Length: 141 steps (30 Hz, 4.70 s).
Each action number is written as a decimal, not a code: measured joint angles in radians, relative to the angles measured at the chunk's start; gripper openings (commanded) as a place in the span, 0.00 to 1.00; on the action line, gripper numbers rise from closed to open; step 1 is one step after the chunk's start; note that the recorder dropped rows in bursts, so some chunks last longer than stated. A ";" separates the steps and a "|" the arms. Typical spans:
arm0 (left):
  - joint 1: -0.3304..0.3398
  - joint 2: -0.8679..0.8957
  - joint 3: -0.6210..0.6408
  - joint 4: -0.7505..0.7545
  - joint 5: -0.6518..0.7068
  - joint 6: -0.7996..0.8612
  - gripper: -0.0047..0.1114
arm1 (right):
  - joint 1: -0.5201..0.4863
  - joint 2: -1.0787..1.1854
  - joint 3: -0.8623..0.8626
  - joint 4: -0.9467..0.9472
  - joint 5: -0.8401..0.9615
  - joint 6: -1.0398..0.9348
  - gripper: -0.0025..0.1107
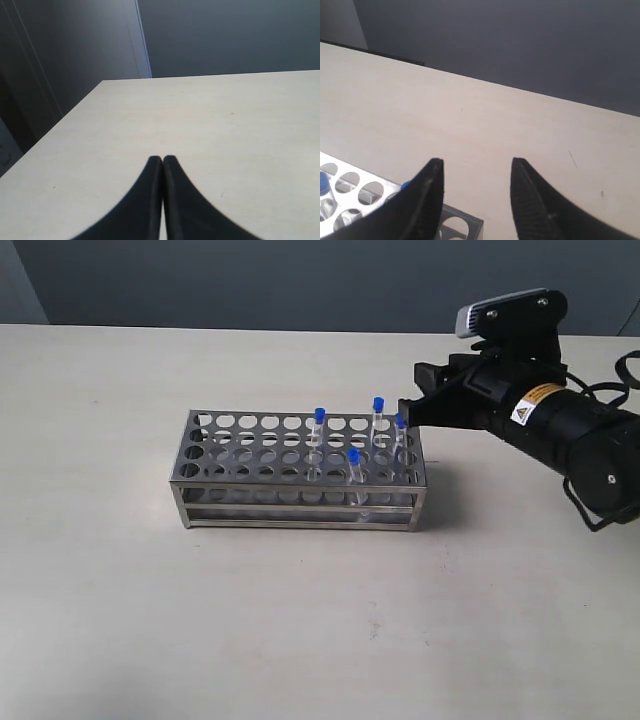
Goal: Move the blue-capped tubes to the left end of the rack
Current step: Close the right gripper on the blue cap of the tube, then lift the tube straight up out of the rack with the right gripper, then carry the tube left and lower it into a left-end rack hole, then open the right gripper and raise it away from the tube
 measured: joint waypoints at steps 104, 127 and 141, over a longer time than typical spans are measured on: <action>0.000 0.000 0.000 0.000 0.000 0.000 0.05 | 0.351 0.438 -0.711 -0.561 0.198 0.390 0.03; 0.000 0.000 0.000 0.000 0.000 0.000 0.05 | 0.351 0.480 -0.788 -0.580 0.352 0.394 0.03; 0.000 0.000 0.000 0.000 0.000 0.000 0.05 | 0.351 0.482 -0.788 -0.533 0.366 0.400 0.03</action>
